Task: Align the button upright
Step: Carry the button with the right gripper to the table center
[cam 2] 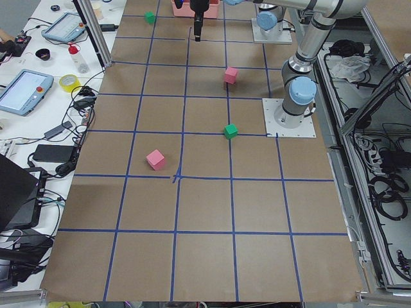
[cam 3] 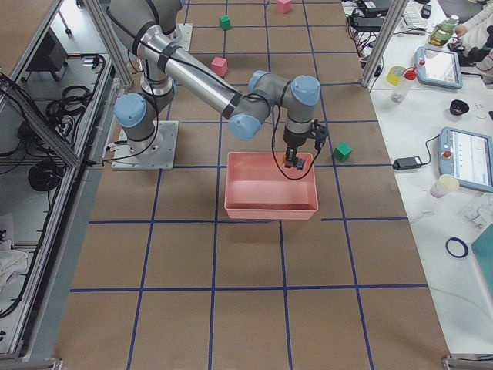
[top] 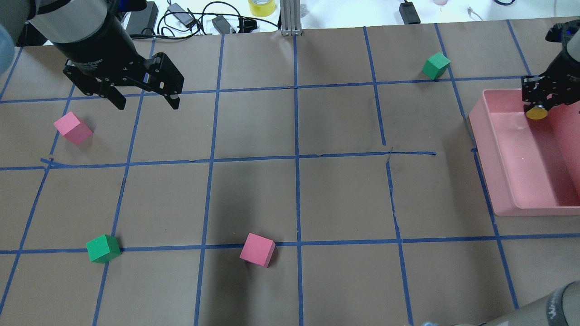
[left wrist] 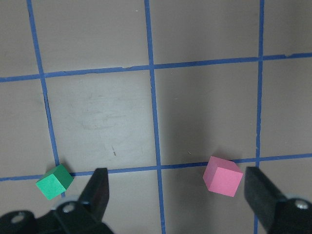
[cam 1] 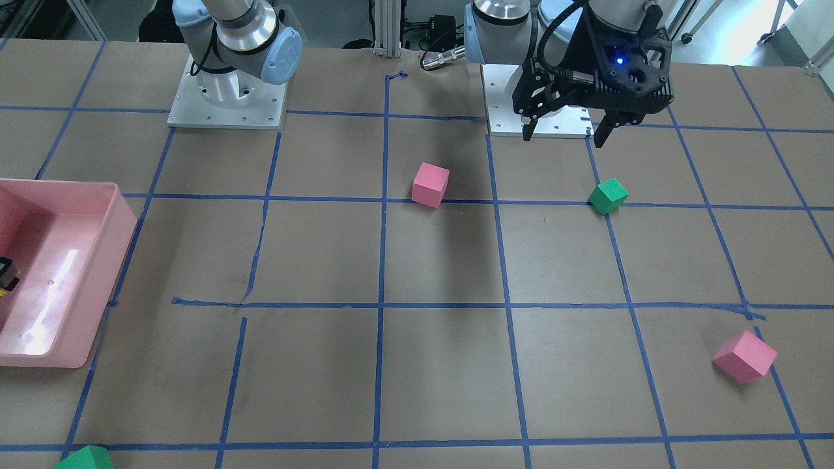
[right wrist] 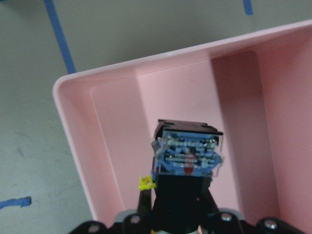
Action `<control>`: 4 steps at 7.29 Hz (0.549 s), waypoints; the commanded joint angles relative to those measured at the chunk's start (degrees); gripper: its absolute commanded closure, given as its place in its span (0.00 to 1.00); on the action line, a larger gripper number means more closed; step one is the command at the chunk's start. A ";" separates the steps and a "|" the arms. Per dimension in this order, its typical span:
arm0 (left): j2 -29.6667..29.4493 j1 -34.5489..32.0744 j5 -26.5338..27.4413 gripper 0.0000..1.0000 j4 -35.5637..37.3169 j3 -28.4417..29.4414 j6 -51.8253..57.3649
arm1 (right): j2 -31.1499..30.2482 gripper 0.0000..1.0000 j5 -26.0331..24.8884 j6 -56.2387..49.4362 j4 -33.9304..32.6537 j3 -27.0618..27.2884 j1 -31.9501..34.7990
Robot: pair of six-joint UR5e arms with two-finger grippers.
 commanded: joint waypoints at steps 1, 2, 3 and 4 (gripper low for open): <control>0.00 0.00 0.02 0.00 0.00 0.02 0.00 | -1.70 1.00 -0.58 -0.61 0.86 -0.91 10.18; 0.00 0.00 0.02 0.00 0.00 0.02 0.00 | -1.61 1.00 -2.14 1.57 0.50 -0.92 16.33; 0.00 0.00 0.02 0.00 0.00 0.02 0.00 | -0.57 1.00 -1.55 9.51 0.50 -0.92 22.05; 0.00 0.09 0.02 0.00 0.00 0.02 0.00 | 1.44 1.00 -1.28 12.54 -0.11 -1.26 27.76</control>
